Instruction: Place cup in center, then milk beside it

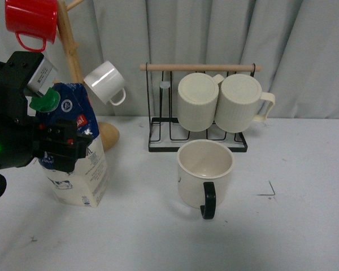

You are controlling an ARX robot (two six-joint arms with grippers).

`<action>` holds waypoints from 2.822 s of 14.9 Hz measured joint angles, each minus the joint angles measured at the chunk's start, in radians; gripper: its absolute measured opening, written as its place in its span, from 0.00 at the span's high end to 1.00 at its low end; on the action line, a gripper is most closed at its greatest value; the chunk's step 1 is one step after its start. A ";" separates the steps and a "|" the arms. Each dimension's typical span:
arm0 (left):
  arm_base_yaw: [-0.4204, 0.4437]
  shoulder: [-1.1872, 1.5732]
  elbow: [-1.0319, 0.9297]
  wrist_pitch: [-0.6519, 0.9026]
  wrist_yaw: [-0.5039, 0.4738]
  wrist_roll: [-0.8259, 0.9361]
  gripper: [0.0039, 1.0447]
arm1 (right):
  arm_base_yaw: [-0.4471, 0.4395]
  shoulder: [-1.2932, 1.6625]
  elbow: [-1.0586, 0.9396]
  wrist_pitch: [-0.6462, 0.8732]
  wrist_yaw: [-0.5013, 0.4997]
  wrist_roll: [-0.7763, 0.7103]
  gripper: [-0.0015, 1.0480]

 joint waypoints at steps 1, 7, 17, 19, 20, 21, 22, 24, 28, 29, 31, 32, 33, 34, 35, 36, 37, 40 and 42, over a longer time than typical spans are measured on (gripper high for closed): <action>-0.001 0.000 0.000 0.000 -0.010 -0.001 0.60 | 0.000 0.000 0.000 0.000 0.000 0.000 0.06; -0.056 -0.031 0.006 -0.047 -0.085 -0.029 0.98 | 0.000 0.000 0.000 0.000 0.000 0.000 0.06; -0.310 0.019 0.094 0.022 -0.358 -0.080 0.98 | 0.000 0.000 0.000 0.000 0.000 0.000 0.06; -0.327 0.037 0.106 0.034 -0.371 -0.093 0.98 | 0.000 0.000 0.000 0.000 0.000 0.000 0.06; -0.330 0.044 0.110 0.035 -0.378 -0.095 0.98 | 0.000 0.000 0.000 0.000 0.000 0.000 0.06; -0.333 0.049 0.113 0.036 -0.382 -0.097 0.98 | 0.000 0.000 0.000 0.000 0.000 0.000 0.06; -0.339 0.063 0.117 0.045 -0.389 -0.097 0.98 | 0.000 0.000 0.000 0.000 0.000 0.000 0.06; -0.344 0.088 0.117 0.050 -0.397 -0.101 0.98 | 0.000 0.000 0.000 0.000 0.000 0.000 0.06; -0.353 0.113 0.119 0.063 -0.407 -0.115 0.98 | 0.000 0.000 0.000 0.000 0.000 0.000 0.06; -0.354 0.116 0.122 0.062 -0.407 -0.127 0.95 | 0.000 0.000 0.000 0.000 0.000 0.000 0.06; -0.353 0.114 0.143 0.066 -0.407 -0.140 0.77 | 0.000 0.000 0.000 0.000 0.000 0.000 0.06; -0.353 0.100 0.148 0.060 -0.403 -0.156 0.65 | 0.000 0.000 0.000 0.000 0.000 0.000 0.06; -0.353 0.084 0.148 0.036 -0.402 -0.171 0.57 | 0.000 0.000 0.000 0.000 0.000 0.000 0.06; -0.353 0.063 0.143 0.021 -0.394 -0.200 0.44 | 0.000 0.000 0.000 0.000 0.000 0.000 0.06; -0.353 0.037 0.133 0.003 -0.387 -0.224 0.34 | 0.000 0.000 0.000 0.000 0.000 0.000 0.06; -0.353 0.006 0.121 -0.019 -0.379 -0.242 0.24 | 0.000 0.000 0.000 0.000 0.000 0.000 0.06; -0.353 -0.031 0.105 -0.042 -0.365 -0.264 0.13 | 0.000 0.000 0.000 0.000 0.000 0.000 0.06; -0.346 -0.184 0.032 -0.154 -0.334 -0.312 0.06 | 0.000 0.000 0.000 0.000 0.000 0.000 0.06; -0.320 -0.315 -0.075 -0.120 -0.327 -0.327 0.06 | 0.000 0.000 0.000 0.000 0.000 0.000 0.06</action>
